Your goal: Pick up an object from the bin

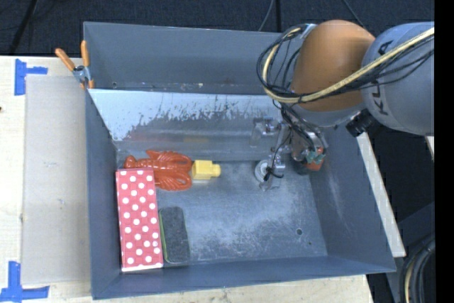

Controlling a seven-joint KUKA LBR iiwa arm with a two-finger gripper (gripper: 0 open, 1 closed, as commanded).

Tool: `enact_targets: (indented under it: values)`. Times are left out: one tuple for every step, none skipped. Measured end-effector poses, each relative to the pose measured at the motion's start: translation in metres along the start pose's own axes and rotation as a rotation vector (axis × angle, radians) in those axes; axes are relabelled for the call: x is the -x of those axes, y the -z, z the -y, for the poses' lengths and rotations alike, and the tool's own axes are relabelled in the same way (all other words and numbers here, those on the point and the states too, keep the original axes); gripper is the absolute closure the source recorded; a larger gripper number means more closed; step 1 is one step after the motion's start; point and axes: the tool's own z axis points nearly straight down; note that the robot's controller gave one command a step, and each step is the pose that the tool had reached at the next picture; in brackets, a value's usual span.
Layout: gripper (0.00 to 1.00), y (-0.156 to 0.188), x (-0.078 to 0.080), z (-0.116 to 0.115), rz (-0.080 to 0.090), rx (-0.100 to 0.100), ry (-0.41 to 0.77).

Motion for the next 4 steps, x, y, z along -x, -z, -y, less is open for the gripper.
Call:
enact_targets:
  values:
    - [0.00, 0.004, 0.002, 0.000, 0.008, 0.000, 0.000]
    - [0.00, -0.040, 0.001, -0.017, 0.011, -0.001, 0.046]
    - [0.00, -0.034, -0.004, -0.004, -0.010, 0.002, 0.057]
    - [0.00, -0.031, -0.001, -0.030, 0.020, -0.004, 0.088]
